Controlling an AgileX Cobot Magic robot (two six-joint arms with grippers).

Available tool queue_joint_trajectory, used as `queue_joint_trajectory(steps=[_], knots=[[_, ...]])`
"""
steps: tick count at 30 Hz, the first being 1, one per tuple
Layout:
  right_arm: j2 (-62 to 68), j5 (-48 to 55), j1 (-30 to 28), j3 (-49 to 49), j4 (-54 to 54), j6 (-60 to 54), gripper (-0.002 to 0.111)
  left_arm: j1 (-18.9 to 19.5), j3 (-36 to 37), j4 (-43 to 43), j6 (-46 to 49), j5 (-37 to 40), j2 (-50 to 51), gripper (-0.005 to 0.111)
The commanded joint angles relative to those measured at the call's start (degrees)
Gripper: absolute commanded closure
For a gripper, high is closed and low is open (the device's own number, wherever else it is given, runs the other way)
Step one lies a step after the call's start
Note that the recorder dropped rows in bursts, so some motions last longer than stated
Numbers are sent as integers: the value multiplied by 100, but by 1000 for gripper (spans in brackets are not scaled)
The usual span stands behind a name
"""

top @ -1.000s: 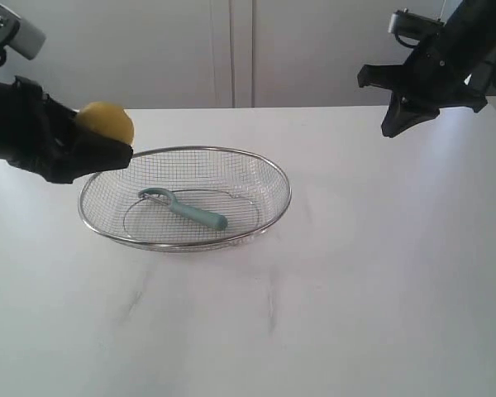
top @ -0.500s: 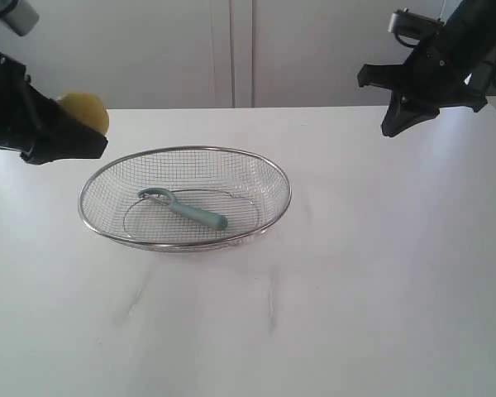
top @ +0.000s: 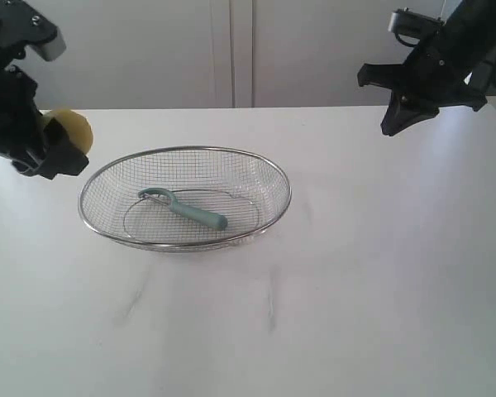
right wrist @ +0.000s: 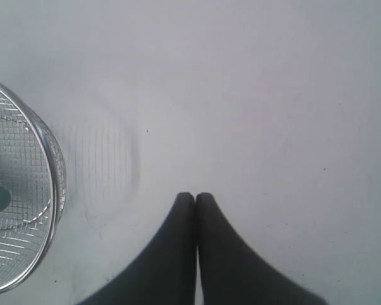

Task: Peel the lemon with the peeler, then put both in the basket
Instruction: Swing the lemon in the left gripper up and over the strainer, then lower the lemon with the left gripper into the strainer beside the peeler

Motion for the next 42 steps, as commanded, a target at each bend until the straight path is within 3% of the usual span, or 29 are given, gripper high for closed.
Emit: queue_joint_trajectory(steps=[1,11,19,42], knots=[[-63,-65,-33,-43,-10,2,108,-351,-250,597,-577,78,266,107],[-63,-68,-33,-43,1,2,108,-775,-990,1059,-885,462,1123,107],[-63,-68,-33,-43,1,2,108,-785,-1263,1071,-896,486,1734,107],[-63,-78,-33,-43,1,2,108,-785,-1263,1050,-1086,-750,3061,107]])
